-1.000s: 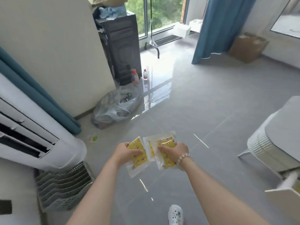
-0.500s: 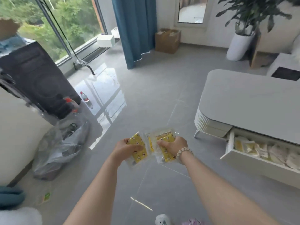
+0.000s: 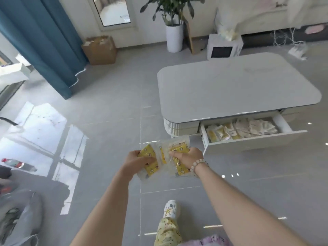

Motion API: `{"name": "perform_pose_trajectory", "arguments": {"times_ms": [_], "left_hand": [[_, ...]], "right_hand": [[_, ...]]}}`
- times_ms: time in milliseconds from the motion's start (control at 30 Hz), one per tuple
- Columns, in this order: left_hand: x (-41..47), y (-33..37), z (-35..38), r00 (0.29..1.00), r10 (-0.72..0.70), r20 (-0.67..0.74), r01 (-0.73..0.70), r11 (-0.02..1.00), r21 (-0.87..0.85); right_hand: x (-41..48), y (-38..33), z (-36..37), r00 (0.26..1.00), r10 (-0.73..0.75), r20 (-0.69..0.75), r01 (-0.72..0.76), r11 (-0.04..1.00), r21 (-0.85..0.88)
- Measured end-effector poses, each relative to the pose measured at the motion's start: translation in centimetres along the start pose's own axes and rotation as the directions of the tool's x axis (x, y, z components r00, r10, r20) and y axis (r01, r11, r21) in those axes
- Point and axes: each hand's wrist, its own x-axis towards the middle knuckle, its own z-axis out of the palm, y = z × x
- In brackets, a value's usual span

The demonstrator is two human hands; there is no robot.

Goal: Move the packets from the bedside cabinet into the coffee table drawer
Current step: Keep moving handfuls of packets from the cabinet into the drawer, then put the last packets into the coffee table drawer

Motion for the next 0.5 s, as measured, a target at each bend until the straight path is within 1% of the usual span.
{"name": "perform_pose_trajectory", "arguments": {"times_ms": [133, 300, 500], "left_hand": [[4.2, 4.5, 1.8, 0.994, 0.055, 0.098, -0.061, 0.996, 0.064], [8.7, 9.6, 3.9, 0.972, 0.088, 0.217, -0.122, 0.982, 0.146], [12.2, 13.7, 6.5, 0.940, 0.102, 0.325, -0.180, 0.959, 0.220]], "right_hand": [[2.1, -1.0, -3.1, 0.994, 0.086, -0.067, -0.078, 0.991, 0.109], [5.3, -2.1, -5.8, 0.976, 0.142, -0.163, -0.106, 0.971, 0.215], [7.6, -2.5, -7.6, 0.936, 0.261, -0.236, -0.175, 0.927, 0.331]]}}
